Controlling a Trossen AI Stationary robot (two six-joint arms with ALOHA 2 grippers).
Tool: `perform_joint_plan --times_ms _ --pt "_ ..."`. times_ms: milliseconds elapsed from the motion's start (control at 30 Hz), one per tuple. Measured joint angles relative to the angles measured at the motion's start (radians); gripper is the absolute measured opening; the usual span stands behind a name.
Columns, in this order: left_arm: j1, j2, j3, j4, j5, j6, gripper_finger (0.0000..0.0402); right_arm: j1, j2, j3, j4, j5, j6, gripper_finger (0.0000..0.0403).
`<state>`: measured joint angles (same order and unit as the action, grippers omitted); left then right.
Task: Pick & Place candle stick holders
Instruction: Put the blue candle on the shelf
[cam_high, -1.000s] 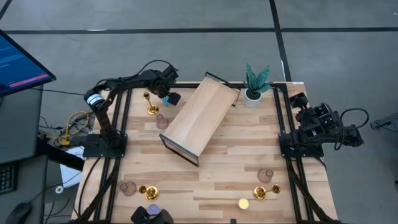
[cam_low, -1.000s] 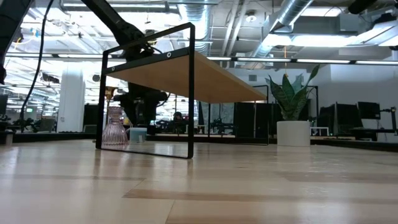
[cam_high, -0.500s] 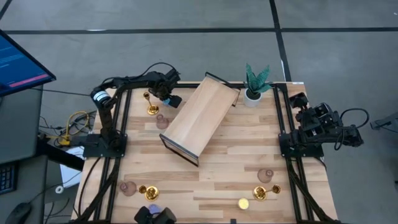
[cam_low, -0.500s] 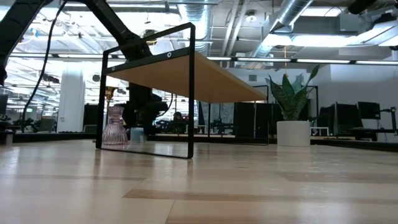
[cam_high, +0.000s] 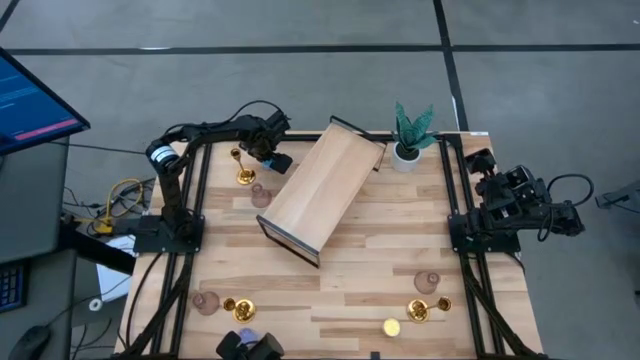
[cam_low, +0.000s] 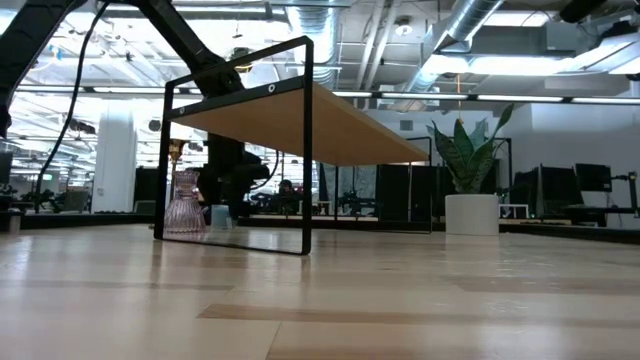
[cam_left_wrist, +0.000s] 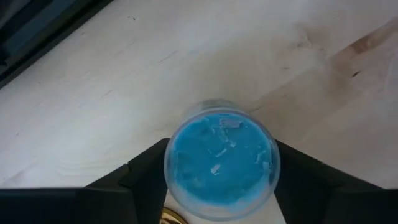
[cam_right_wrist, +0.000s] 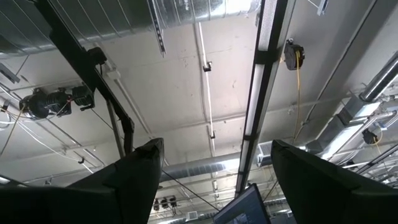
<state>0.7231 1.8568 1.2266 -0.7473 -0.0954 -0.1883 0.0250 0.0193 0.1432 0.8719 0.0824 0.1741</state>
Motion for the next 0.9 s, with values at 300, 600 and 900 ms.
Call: perform_joint_plan --times_ms 300,600,900 --pt "0.003 0.0 0.0 -0.008 0.005 -0.007 0.0234 0.0 0.0 0.0 0.0 0.031 0.0 0.0286" --pt "0.003 -0.065 0.0 -0.014 0.018 -0.01 0.0229 0.0 0.0 0.0 0.0 0.035 0.0 0.0286" --pt "0.003 -0.226 0.0 0.0 0.018 -0.038 0.0229 0.0 0.0 0.0 0.0 0.05 0.0 0.0286"
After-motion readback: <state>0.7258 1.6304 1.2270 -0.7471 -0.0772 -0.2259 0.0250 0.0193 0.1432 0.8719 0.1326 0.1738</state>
